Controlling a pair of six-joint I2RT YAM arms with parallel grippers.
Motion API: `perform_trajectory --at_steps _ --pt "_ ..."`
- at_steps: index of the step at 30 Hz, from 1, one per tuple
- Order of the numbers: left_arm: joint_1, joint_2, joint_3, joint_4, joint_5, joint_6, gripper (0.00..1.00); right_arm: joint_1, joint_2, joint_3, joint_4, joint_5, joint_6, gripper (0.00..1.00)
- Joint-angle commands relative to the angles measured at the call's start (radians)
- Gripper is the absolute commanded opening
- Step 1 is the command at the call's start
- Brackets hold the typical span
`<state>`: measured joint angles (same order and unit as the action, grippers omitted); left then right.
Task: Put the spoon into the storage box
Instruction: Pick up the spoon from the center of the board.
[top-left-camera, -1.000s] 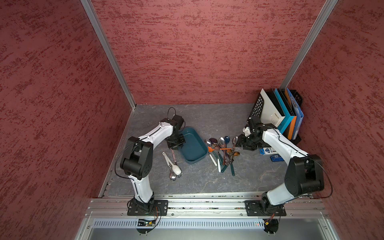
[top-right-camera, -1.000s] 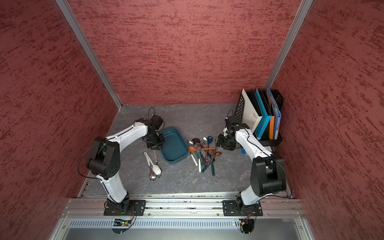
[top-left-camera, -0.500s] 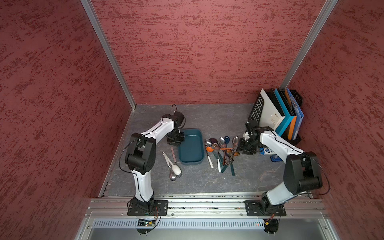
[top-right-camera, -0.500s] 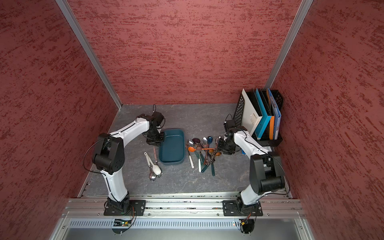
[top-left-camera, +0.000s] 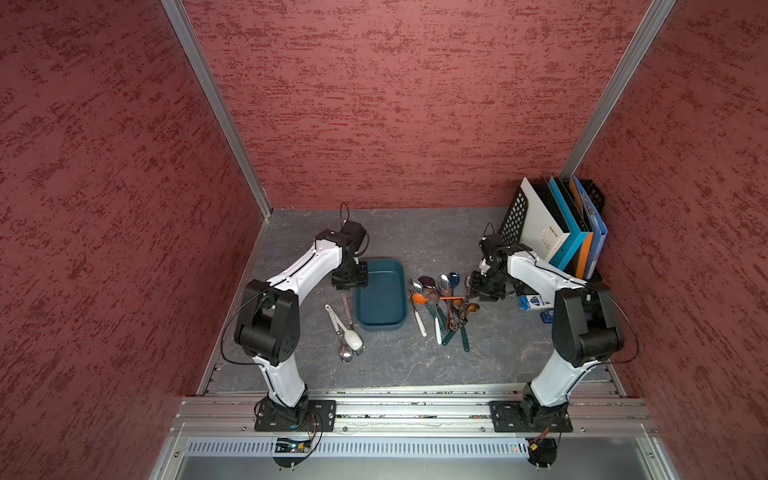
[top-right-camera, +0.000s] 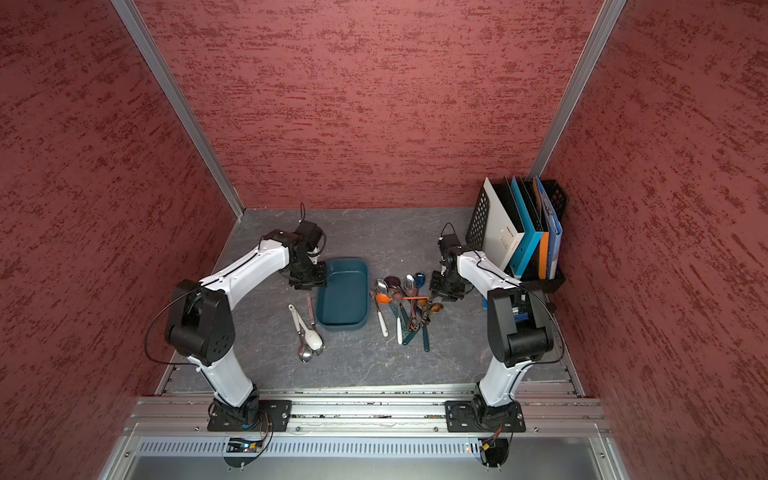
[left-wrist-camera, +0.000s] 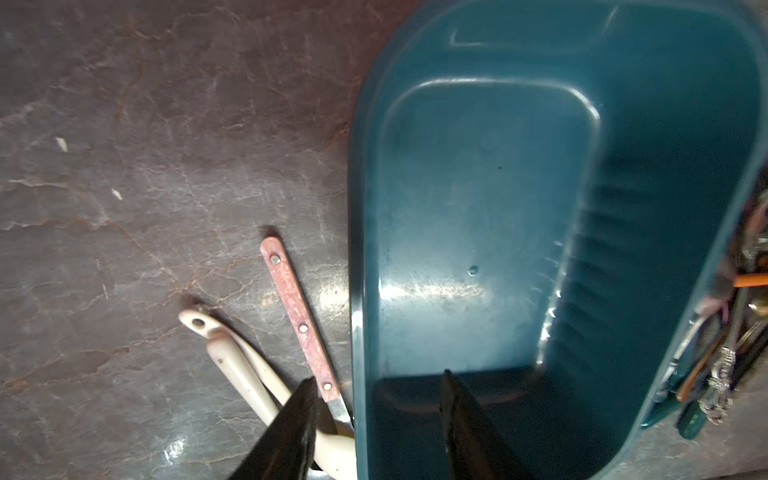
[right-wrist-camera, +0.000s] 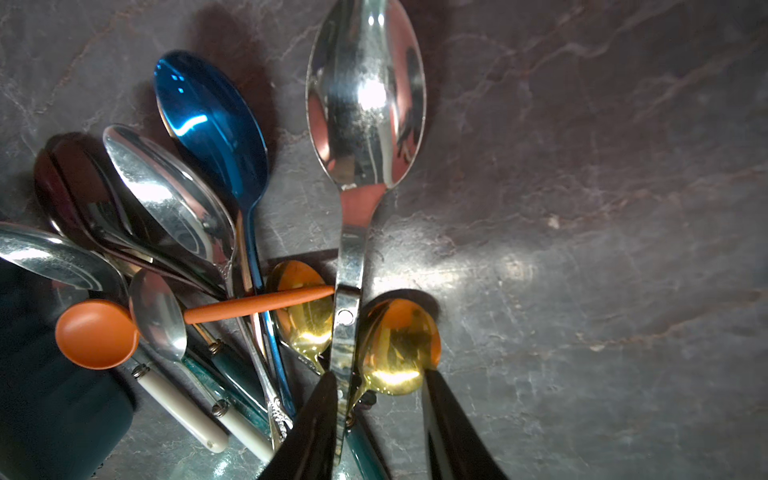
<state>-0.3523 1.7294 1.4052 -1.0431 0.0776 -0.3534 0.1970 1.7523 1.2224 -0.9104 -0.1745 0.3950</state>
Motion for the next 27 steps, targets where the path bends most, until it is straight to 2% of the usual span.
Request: perform_trajectory --at_steps 1,10,14,27 --pt "0.01 -0.093 -0.047 0.081 0.01 -0.031 0.54 0.014 0.029 0.039 0.001 0.031 -0.015 0.34" --pt "0.078 -0.235 -0.153 0.106 -0.045 -0.02 0.62 0.036 0.087 0.069 -0.003 0.033 -0.024 0.34" --pt "0.116 -0.25 -0.197 0.1 -0.034 -0.017 0.63 0.047 0.108 0.067 0.008 0.033 -0.021 0.34" --pt "0.123 -0.259 -0.276 0.156 0.012 -0.006 0.65 0.058 0.158 0.054 0.044 0.032 -0.004 0.26"
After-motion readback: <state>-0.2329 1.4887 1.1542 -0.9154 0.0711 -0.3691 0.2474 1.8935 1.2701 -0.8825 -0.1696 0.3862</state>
